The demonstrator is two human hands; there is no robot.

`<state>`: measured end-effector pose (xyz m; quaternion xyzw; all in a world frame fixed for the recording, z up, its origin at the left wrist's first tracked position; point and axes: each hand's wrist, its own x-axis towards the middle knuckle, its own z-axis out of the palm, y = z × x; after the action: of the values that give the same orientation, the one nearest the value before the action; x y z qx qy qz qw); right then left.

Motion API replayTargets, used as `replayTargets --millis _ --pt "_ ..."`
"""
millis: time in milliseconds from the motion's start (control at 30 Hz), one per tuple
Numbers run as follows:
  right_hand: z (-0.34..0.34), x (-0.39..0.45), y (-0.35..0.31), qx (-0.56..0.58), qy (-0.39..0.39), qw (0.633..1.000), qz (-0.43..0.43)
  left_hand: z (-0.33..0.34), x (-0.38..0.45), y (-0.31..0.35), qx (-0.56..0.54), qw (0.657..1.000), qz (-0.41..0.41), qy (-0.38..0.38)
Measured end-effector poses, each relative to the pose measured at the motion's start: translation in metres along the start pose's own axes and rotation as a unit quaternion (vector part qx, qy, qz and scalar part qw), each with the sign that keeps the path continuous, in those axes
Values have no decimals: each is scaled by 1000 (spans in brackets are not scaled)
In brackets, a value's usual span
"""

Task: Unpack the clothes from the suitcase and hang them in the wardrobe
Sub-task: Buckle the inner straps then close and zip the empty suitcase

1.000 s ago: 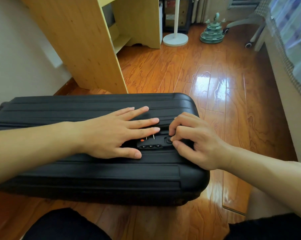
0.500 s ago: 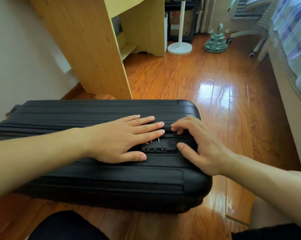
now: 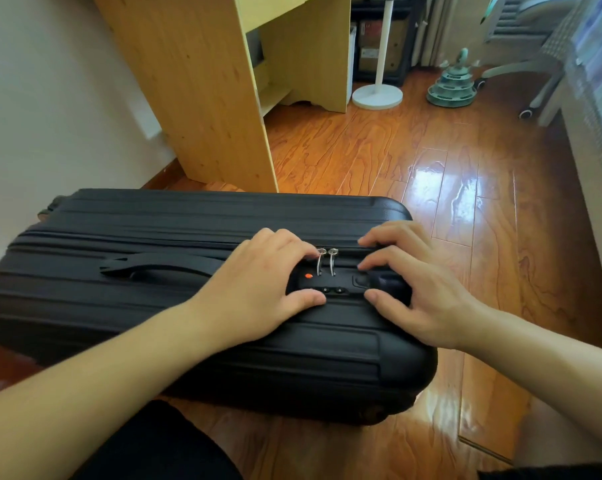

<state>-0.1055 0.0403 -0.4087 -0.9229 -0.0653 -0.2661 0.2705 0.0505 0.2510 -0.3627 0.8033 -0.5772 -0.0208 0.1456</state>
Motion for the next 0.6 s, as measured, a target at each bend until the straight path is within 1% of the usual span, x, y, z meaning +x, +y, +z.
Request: replayTargets --millis 100,167,233,300,400,433,467,500,533,567,600 --pt "1 2 0 -13 0 1000 13 4 4 17 -116 991 -60 5" --pt "1 4 -1 -19 -5 999 27 1 6 19 -165 981 -100 2" --pt "0 6 -1 -13 -19 999 30 -2 5 16 -204 971 -123 8" --pt "-1 6 -1 0 -25 999 30 -6 2 15 -218 968 -120 5" --pt "0 8 0 21 -25 999 39 -14 -5 11 -222 972 -78 -17" --pt "0 9 1 26 -27 998 41 -20 -9 7 -195 979 -57 -6" --pt "-1 10 1 32 -26 998 40 -26 -11 -1 -130 991 -29 20" --pt "-1 11 1 46 -19 998 47 -32 -14 -14 -35 999 -1 41" --pt "-1 12 -1 68 -2 996 65 -37 -19 -28 56 997 5 45" --pt "-1 12 -1 84 29 992 92 -41 -26 -44 117 993 -20 28" --pt "0 15 1 92 71 984 134 -42 -33 -58 146 987 -61 7"
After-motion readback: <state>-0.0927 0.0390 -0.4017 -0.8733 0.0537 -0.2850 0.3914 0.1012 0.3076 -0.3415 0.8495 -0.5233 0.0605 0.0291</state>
